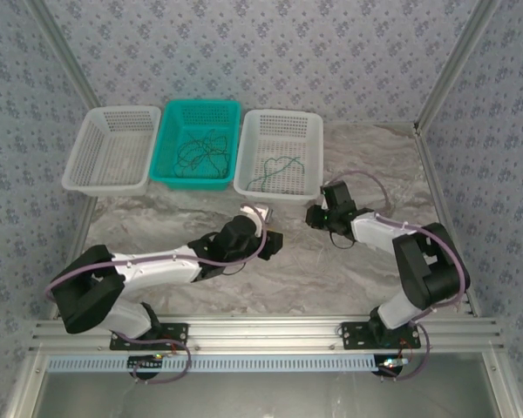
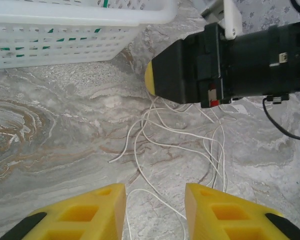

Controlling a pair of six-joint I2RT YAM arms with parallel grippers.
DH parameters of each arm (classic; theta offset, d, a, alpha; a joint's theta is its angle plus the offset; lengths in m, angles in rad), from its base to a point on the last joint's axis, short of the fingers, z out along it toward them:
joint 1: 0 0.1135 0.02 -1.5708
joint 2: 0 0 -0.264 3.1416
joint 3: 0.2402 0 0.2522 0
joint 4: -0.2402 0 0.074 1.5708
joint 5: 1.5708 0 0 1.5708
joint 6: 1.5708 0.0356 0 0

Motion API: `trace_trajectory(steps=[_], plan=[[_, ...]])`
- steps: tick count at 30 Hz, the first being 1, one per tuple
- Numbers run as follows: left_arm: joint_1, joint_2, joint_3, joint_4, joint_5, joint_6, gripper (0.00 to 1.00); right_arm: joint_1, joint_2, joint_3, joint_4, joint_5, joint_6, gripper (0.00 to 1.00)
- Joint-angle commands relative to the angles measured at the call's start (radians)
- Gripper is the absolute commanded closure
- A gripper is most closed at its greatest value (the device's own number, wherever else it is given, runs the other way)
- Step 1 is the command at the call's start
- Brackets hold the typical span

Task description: Untangle the cables

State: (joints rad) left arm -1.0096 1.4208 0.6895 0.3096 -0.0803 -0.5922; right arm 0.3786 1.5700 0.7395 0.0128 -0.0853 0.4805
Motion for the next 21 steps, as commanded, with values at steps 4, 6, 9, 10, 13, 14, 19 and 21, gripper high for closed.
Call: trace_trajectory(steps=[4,6,9,10,13,14,19,21], plan=[[-0.001,-0.027,-0.018,-0.008,-0.04,0.031,0.63,0.011,-0.06,-0.005,0.035,0.033,-0.06,0.96],[-0.001,-0.042,-0.018,-0.005,-0.042,0.032,0.63,0.015,-0.128,-0.023,0.019,0.028,-0.071,0.97],[0.0,-0.074,-0.013,0.015,-0.034,0.032,0.63,0.02,-0.242,-0.05,0.008,-0.005,-0.087,0.98],[0.0,-0.084,-0.01,0.018,-0.031,0.035,0.63,0.022,-0.278,-0.059,0.009,-0.012,-0.09,0.99],[0.007,-0.11,0.013,0.009,-0.018,0.056,0.62,0.026,-0.376,-0.066,-0.011,-0.039,-0.101,0.99],[0.008,-0.116,0.019,0.001,-0.016,0.062,0.62,0.028,-0.396,-0.065,-0.018,-0.045,-0.102,0.99],[0.026,-0.127,0.025,0.066,0.08,0.116,0.58,0.028,-0.466,-0.05,-0.044,-0.106,-0.073,1.0],[0.041,-0.115,0.03,0.136,0.167,0.118,0.57,0.028,-0.469,-0.047,-0.039,-0.152,-0.049,1.0]])
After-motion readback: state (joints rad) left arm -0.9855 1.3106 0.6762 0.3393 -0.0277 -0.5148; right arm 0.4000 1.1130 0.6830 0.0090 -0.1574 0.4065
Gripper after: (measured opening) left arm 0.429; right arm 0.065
